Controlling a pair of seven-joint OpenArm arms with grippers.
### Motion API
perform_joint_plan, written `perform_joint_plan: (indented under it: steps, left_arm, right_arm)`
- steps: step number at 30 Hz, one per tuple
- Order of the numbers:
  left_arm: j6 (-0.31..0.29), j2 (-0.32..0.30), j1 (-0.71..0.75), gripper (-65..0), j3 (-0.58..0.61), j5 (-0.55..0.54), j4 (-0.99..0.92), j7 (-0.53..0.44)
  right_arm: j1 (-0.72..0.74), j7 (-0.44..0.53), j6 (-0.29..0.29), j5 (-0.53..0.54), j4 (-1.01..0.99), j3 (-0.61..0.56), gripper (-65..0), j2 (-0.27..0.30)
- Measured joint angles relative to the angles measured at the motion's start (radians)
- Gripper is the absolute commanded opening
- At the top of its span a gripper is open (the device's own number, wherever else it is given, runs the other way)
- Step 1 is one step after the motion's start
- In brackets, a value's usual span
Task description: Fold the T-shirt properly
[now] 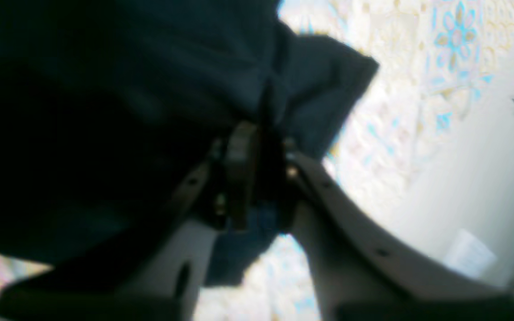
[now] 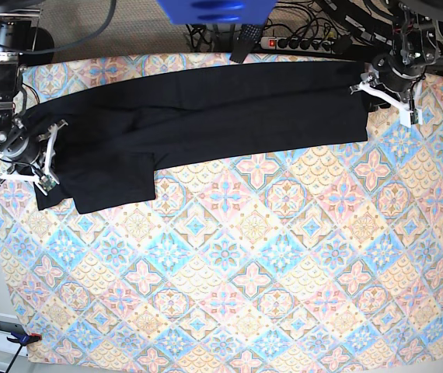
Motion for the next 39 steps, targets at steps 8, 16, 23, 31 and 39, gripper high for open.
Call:
perform_joint_plan:
  steps: [8, 16, 23, 31, 39]
  left_arm:
    - [-0.014, 0.018, 0.009, -37.8, -0.119, -0.072, 0.003, -0.003]
    - [-0.001, 0.03, 0.005, -37.8, -0.241, -0.278, 0.003, -0.006]
    - [-0.001, 0.034, -0.018, -37.8, -0.239, -0.296, 0.003, -0.006]
    - [-0.003, 0.034, -0.013, -37.8, -0.235, -0.294, 0.014, -0.006]
    - [-0.004, 0.03, -0.014, -37.8, -0.235, -0.295, 0.016, -0.003]
  right_arm:
    - [0.0, 0.006, 0.003, -0.111, 0.022, 0.037, -42.2, -0.003]
    - [0.025, -0.013, -0.002, -0.119, 0.103, 0.135, -42.4, -0.061]
    - [0.194, -0.056, -0.003, -0.113, 0.017, -0.02, -42.2, -0.096]
    - [0.368, -0.038, -0.002, -0.119, -0.3, -0.127, -42.1, -0.143]
    - [0.457, 0.108, -0.003, -0.116, -0.624, -0.127, -42.1, -0.16]
